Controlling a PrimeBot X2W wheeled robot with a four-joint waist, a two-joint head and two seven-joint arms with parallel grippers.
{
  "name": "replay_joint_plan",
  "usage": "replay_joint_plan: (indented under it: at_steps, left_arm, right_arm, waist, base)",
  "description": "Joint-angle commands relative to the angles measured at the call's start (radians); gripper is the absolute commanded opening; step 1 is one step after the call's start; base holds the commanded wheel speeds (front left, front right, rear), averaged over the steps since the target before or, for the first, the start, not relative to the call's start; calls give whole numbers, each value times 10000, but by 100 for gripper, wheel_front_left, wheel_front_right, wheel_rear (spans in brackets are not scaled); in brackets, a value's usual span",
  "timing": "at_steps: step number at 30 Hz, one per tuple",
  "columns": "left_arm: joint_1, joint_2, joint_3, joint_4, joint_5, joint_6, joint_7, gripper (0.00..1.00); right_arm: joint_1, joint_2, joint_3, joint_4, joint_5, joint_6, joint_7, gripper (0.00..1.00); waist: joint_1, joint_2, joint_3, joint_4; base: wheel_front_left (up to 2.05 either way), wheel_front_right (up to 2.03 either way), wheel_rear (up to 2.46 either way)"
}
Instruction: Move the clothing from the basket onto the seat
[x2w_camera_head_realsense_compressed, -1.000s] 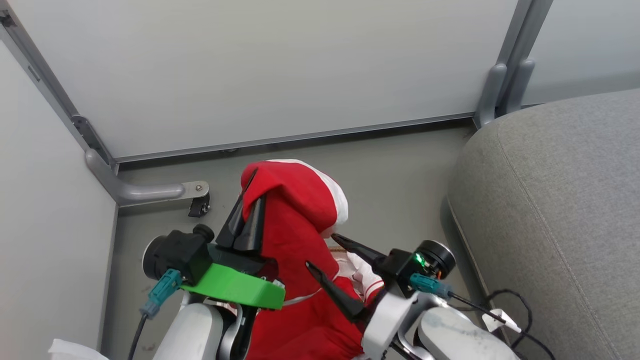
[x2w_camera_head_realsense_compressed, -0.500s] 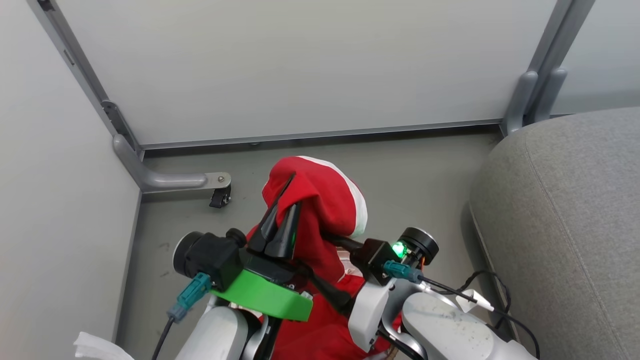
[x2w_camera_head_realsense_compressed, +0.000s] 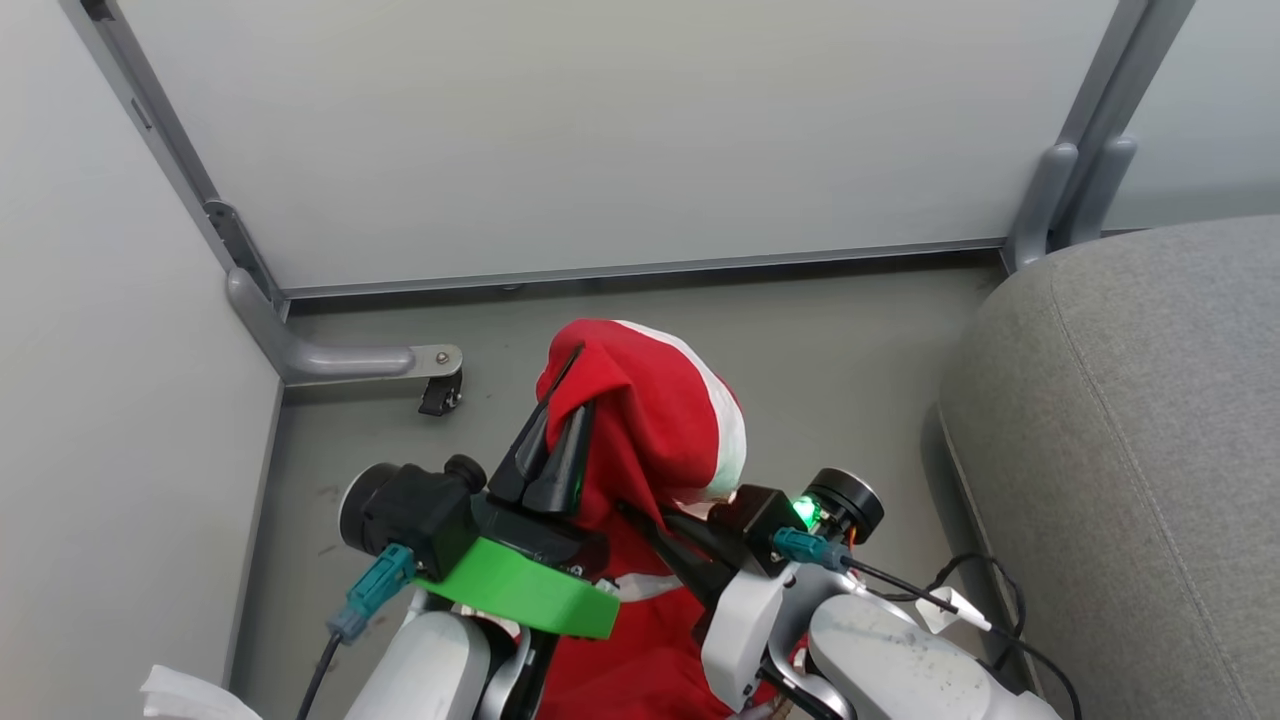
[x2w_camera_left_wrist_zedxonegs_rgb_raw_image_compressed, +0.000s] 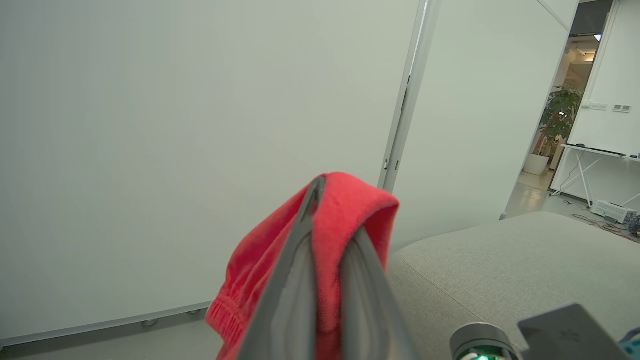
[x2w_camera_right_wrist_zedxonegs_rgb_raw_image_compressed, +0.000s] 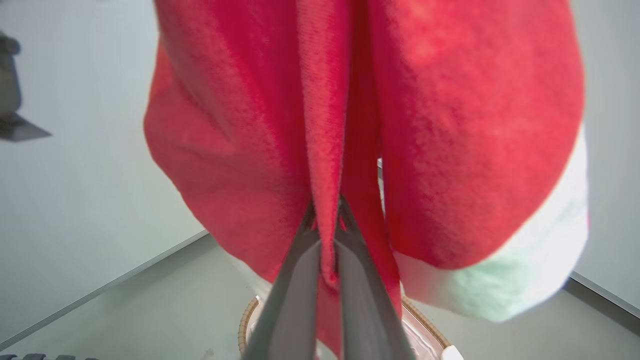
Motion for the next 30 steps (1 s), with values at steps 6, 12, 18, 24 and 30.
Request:
replay_joint_plan:
  at_steps: [6,12,18,24,30]
  left_arm:
    - [141,24,336,-81,140,-27,-10,100]
    - [318,29,628,85,304,-27,-8,100]
    - [467,29,848,275,563,-27,-10,100]
    - [557,30,936,411,786,-27,-10,100]
    - [575,30,1024,560,1036,-27,-10,100]
  right_arm:
    - [288,-35,-248,-165,-57,-10,-20,0]
    - [645,-39,-852,-348,-212,-10,-20,0]
    - [1145,-51,-1640,-622,-545,-10,-20,0]
    - [1651,-103,-2316,-1041,-749,-10,-20,0]
    - [2038,-128,-2836,-1475,-918,-10,-22,0]
  waist:
    - [0,0,48,-292]
    - [0,0,86,-930]
    - [0,0,230,-2081]
    - [0,0,437,-3545]
    - [0,0,705,-5091]
  base:
    - [0,0,0]
    - [0,0,0]
    - [0,0,0]
    - [0,0,0]
    - [0,0,0]
